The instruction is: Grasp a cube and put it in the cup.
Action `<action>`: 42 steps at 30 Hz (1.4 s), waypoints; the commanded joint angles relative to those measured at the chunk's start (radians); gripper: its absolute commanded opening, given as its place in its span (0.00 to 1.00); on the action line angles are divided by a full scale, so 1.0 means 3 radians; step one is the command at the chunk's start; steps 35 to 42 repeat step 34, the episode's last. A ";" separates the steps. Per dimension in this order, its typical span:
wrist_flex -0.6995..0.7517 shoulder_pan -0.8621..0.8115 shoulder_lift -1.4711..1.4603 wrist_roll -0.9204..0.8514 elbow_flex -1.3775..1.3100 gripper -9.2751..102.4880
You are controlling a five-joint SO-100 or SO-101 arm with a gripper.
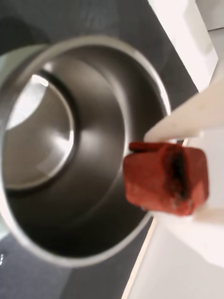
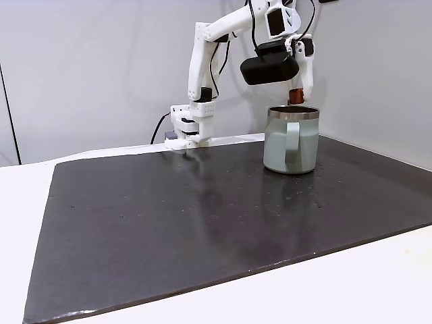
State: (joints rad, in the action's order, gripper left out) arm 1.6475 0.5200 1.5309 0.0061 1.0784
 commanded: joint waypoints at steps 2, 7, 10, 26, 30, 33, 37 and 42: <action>0.0020 0.0026 0.0251 -0.0041 0.0041 0.08; 0.0031 0.0082 0.0307 -0.0026 0.0097 0.29; 0.0041 0.0092 0.0317 0.0020 0.0138 0.32; -0.0051 0.0133 0.0394 0.0046 0.0276 0.31; -0.0056 0.0138 0.0404 0.0041 0.0240 0.31; -0.0051 0.0148 0.0414 0.0041 0.0240 0.30; -0.0051 0.0153 0.0414 0.0041 0.0240 0.30; -0.0051 0.0153 0.0414 0.0041 0.0240 0.30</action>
